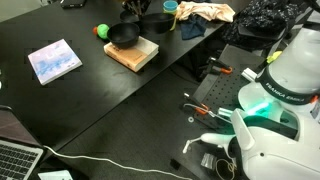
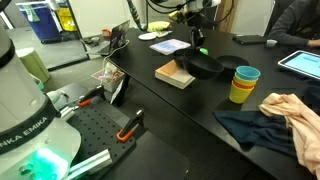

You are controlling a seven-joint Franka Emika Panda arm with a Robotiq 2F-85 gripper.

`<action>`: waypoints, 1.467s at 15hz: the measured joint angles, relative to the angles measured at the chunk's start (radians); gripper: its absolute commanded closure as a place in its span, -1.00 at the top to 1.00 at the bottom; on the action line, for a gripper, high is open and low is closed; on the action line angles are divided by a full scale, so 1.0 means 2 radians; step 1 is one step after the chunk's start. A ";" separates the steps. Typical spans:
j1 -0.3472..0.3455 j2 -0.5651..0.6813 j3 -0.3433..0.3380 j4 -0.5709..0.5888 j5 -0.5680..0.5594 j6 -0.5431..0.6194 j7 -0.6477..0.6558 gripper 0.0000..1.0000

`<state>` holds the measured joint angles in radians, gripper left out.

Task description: Unstack the bowls, then put the apple in the right black bowl and the orange in the bowl on the book

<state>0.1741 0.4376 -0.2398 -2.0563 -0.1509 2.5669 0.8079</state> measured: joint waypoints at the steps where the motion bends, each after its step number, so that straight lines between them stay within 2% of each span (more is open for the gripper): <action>1: 0.000 0.001 0.001 -0.007 0.000 0.006 0.000 -0.95; 7: 0.001 0.024 -0.003 -0.014 -0.032 0.033 0.003 -0.95; 17: 0.000 0.073 -0.035 -0.002 -0.029 0.119 0.013 -0.94; 22: 0.000 0.096 -0.038 0.004 -0.018 0.149 0.013 -0.94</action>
<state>0.1745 0.6293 -0.3160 -2.0478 -0.1878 2.8655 0.8334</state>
